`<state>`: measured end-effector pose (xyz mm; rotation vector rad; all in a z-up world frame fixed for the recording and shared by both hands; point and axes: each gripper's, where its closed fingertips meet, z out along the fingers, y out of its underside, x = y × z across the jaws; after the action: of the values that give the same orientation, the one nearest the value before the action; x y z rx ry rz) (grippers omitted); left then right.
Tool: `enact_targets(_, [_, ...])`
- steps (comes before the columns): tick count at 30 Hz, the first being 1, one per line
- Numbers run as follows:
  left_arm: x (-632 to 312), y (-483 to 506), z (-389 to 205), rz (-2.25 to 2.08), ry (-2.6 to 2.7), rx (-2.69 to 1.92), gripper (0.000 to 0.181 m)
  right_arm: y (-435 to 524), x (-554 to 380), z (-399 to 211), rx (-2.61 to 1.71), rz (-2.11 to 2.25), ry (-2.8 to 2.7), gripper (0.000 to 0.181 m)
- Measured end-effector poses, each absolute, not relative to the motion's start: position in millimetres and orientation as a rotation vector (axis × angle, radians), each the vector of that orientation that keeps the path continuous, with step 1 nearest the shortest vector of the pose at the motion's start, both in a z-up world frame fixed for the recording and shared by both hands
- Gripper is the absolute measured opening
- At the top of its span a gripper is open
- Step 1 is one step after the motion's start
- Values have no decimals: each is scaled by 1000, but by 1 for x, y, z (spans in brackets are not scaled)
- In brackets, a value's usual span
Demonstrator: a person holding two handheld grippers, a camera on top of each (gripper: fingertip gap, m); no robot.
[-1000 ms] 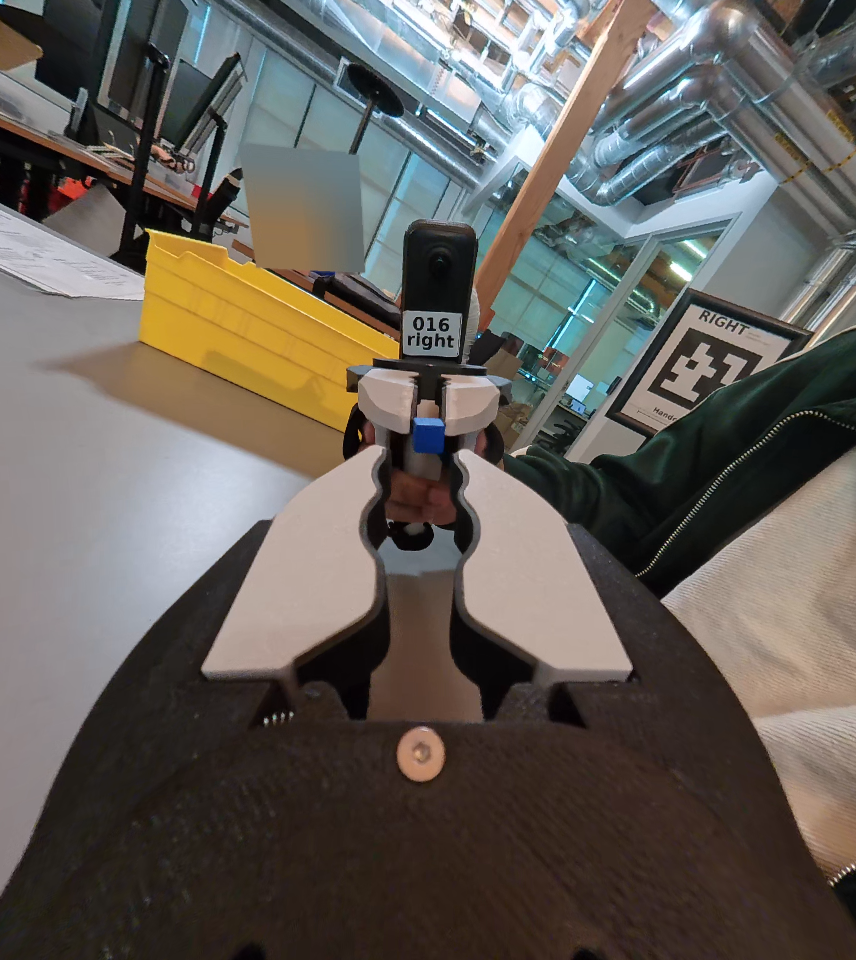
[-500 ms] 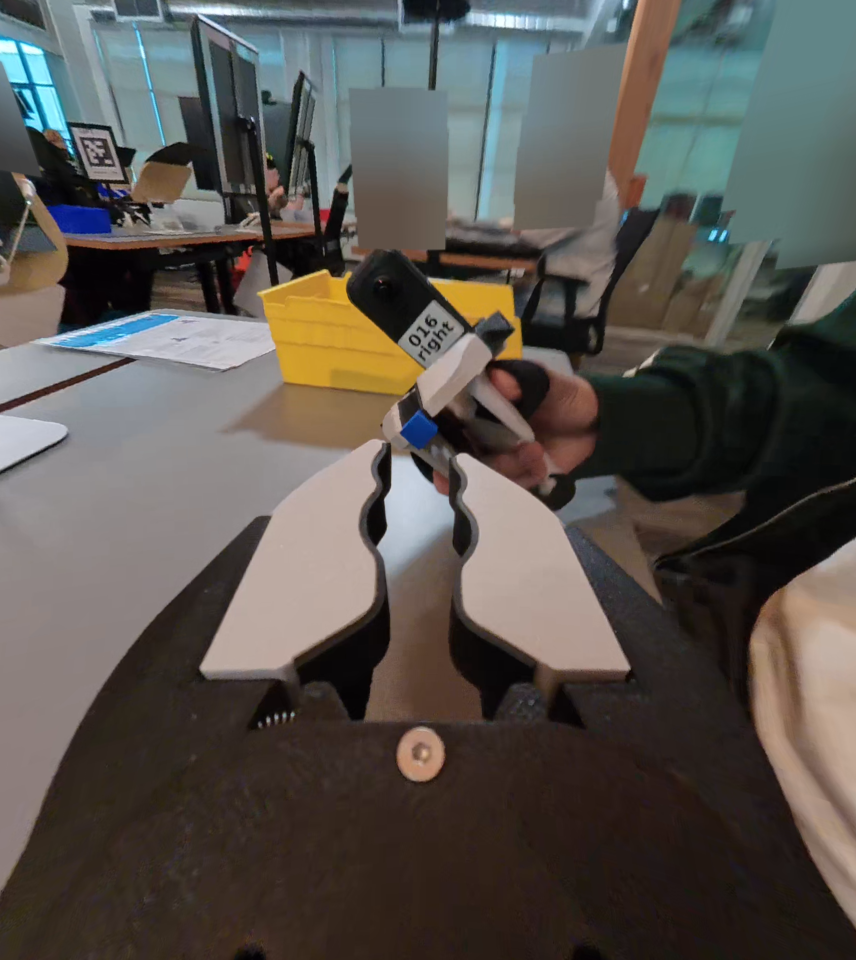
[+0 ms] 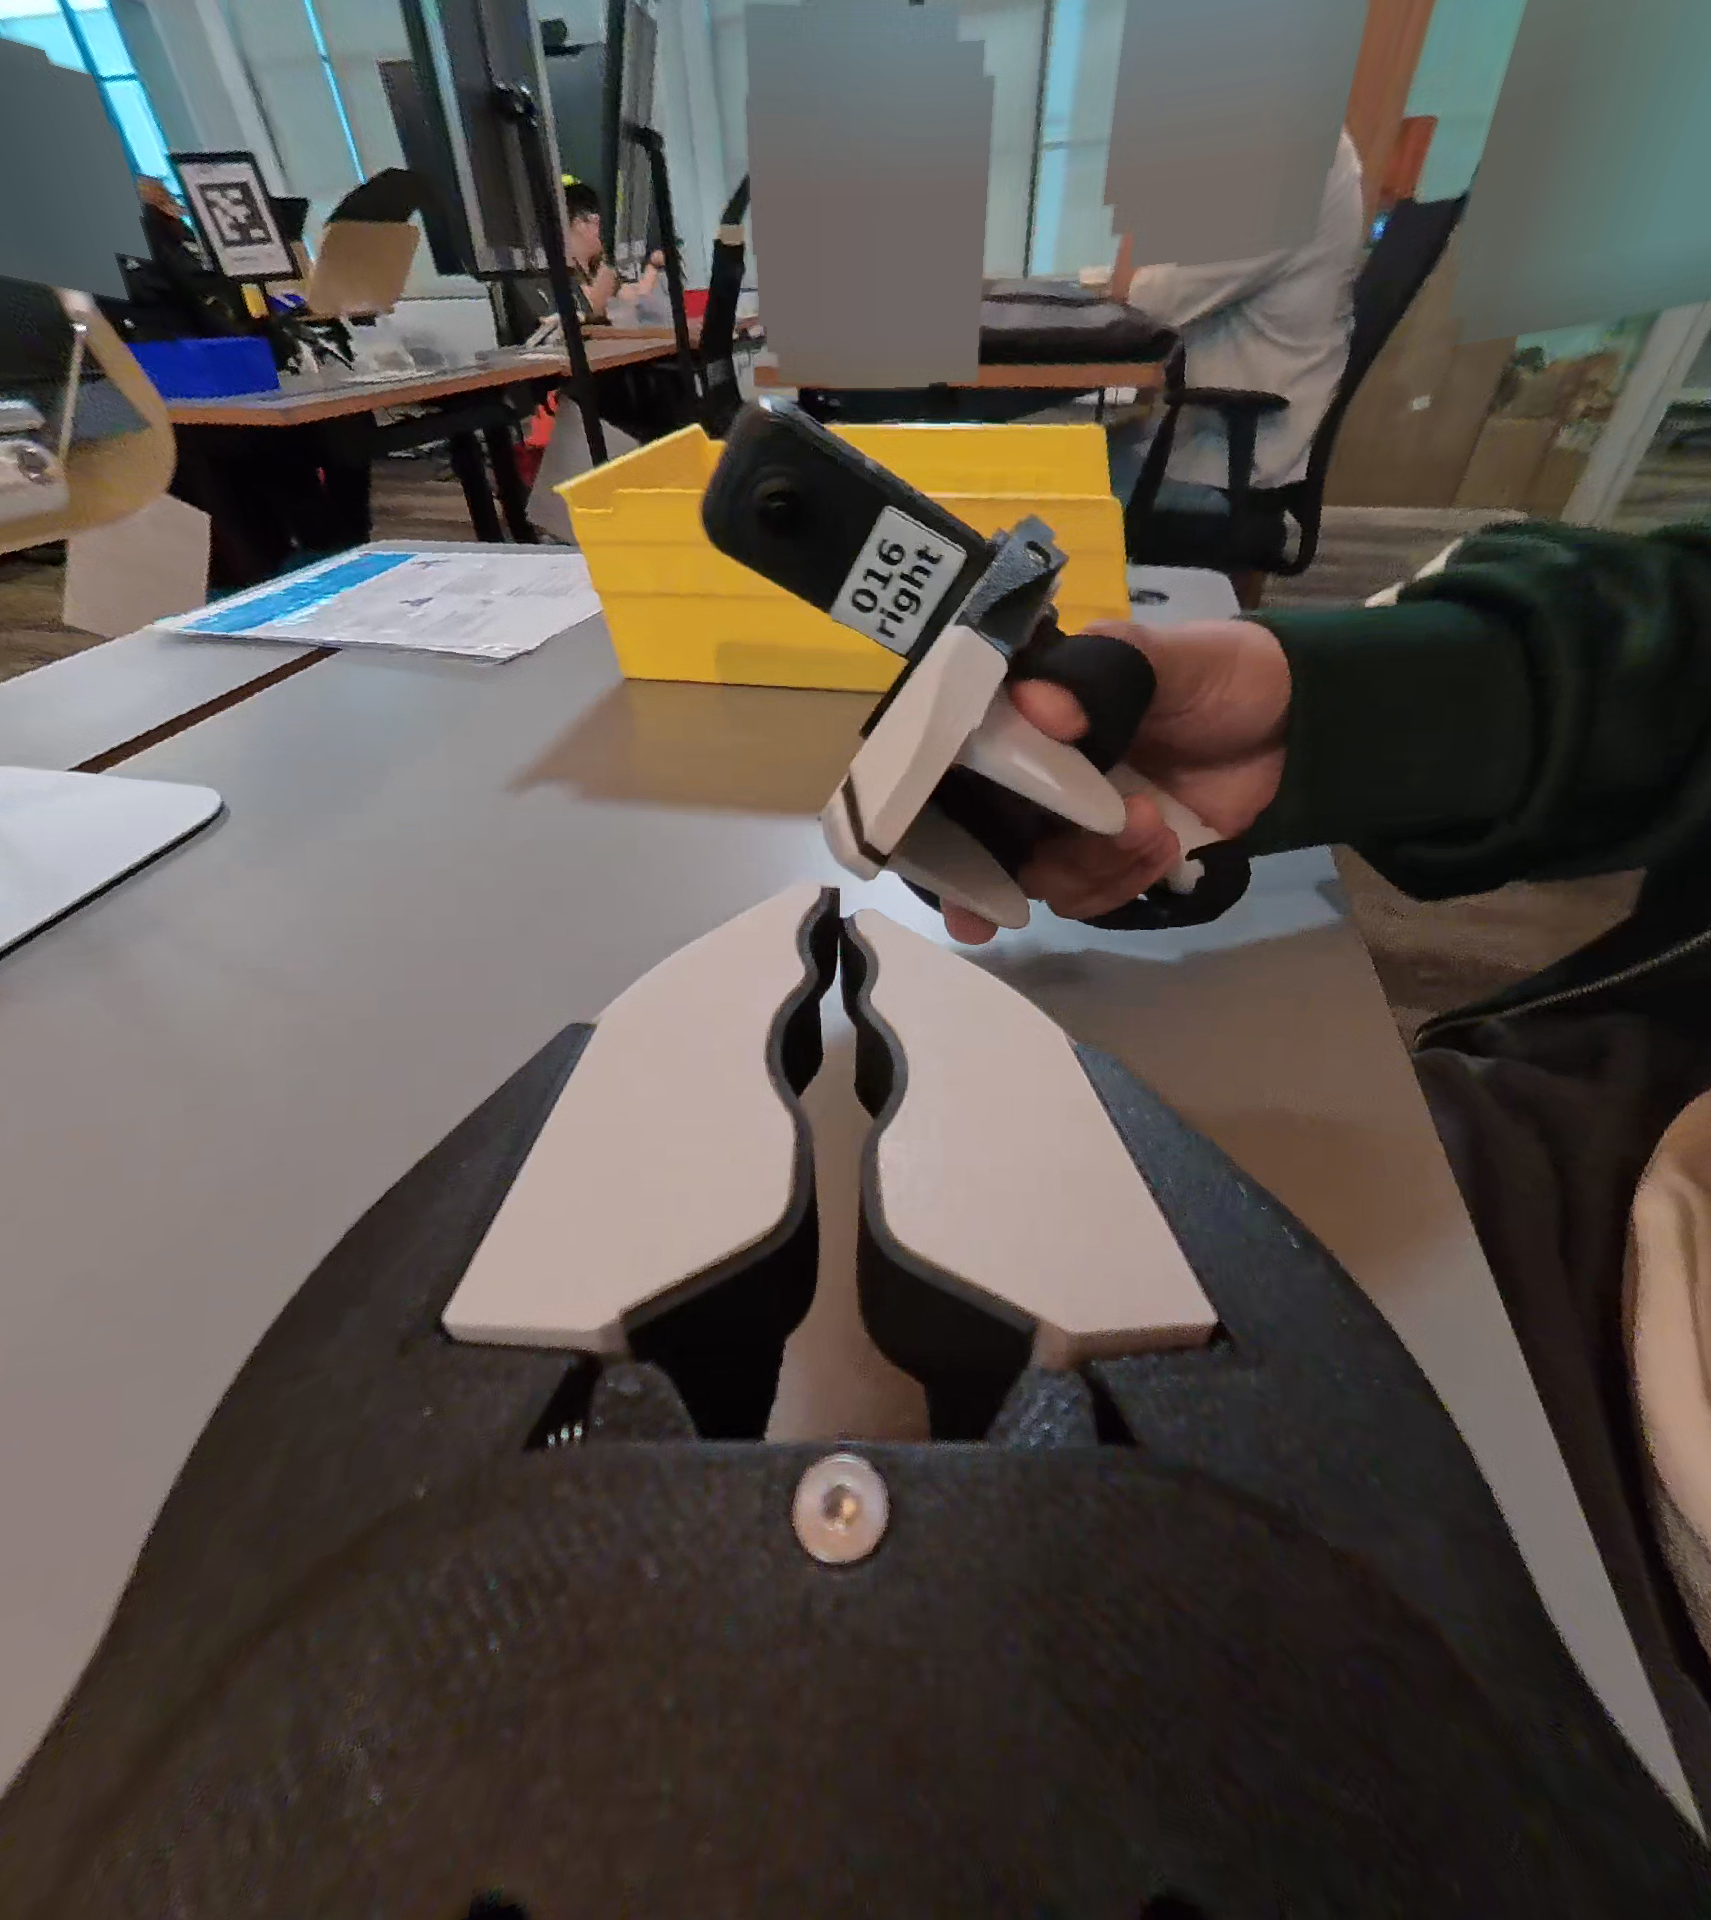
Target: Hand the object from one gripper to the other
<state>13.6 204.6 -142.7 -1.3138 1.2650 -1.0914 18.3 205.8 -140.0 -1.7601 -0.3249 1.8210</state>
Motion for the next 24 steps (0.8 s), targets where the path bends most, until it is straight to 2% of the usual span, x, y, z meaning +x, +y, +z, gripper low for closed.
enact_targets(9, [-45,245,-117,-1266,1058,-1458,3,211,20,-149,-1794,1660,-374,0])
enact_targets(11, [-59,239,-140,-1304,1170,-1698,9,212,19,-153,-1813,1609,-403,0])
enact_targets(15, [-78,230,-194,-970,1451,-1974,11,213,17,-154,-1812,1588,-413,0])
enact_targets(21, [-66,211,-234,-740,1684,-2112,26,214,19,-155,-1814,1588,-398,1])
enact_targets(24, [-60,215,-234,-675,1665,-2110,24,215,20,-155,-1812,1589,-392,1])
